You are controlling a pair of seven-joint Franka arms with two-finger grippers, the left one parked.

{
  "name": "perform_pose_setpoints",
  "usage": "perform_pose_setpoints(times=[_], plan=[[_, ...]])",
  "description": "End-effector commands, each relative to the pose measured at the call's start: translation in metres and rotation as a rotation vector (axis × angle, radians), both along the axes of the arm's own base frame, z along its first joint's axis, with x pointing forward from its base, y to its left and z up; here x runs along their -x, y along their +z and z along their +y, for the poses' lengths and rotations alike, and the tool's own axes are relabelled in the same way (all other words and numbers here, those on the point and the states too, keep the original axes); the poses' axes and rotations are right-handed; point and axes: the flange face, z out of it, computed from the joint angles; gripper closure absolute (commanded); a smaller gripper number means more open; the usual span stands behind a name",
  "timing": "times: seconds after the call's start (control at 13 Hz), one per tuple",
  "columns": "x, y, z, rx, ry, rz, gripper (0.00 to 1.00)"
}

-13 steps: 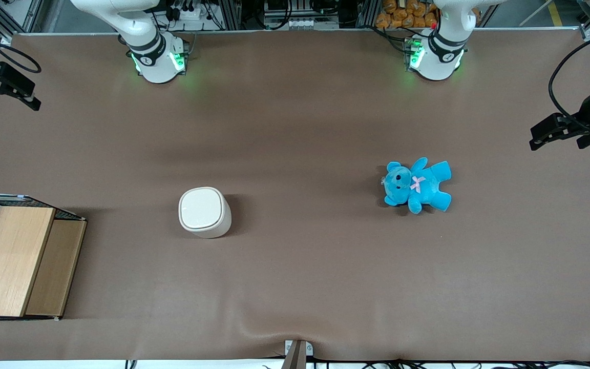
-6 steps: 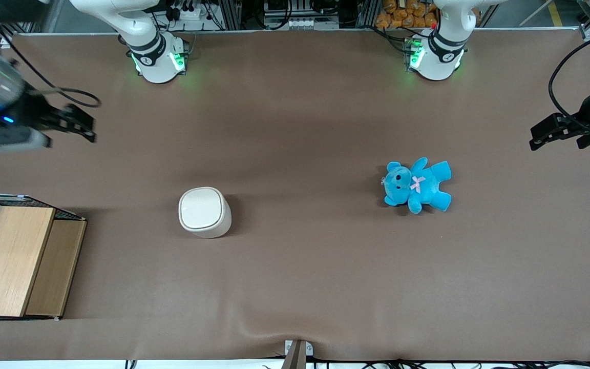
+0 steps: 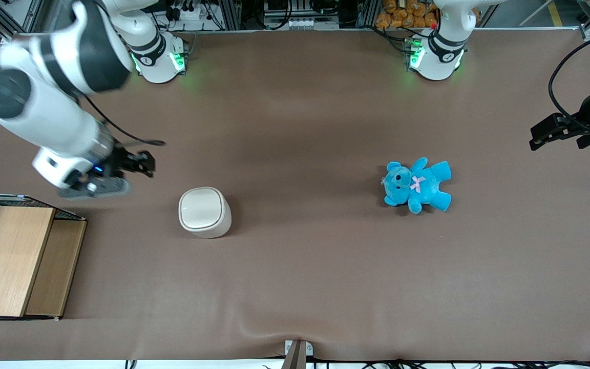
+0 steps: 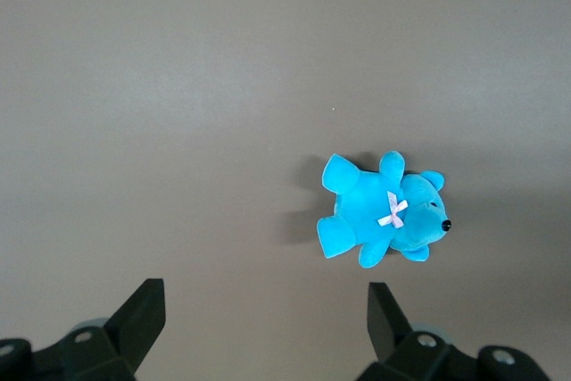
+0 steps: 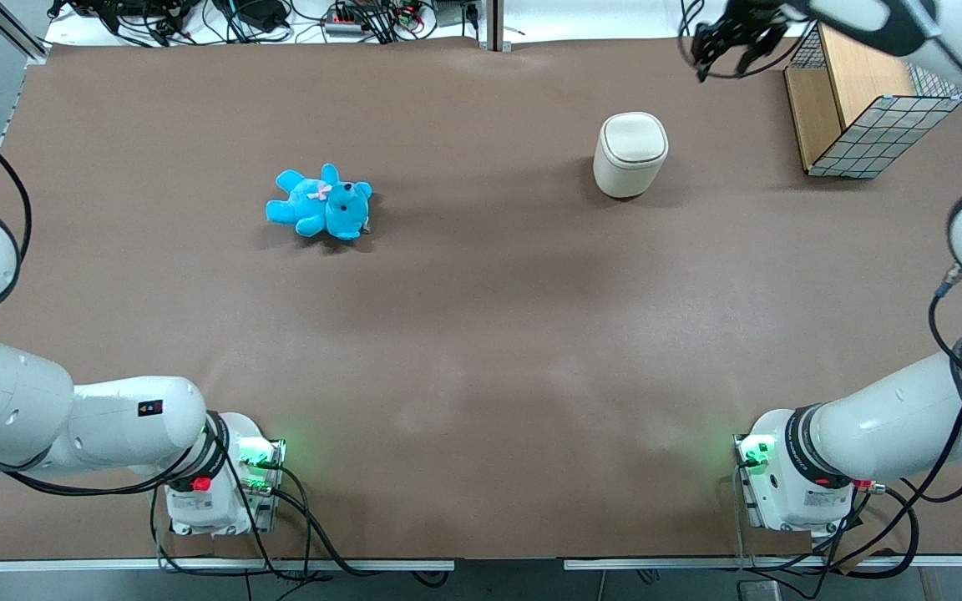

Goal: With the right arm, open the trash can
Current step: 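Move the right gripper toward the white trash can's lid, then lower the right gripper onto the lid edge of the white trash can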

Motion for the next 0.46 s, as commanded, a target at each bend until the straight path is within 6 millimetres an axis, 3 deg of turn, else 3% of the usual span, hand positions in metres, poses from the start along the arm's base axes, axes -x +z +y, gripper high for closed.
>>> perform_pose_setpoints(times=[0.0,0.38], plan=[[-0.014,-0.037,0.019,0.023,0.01,-0.002,1.0],[-0.026,-0.078,0.046,0.069,0.085,-0.067,1.0]])
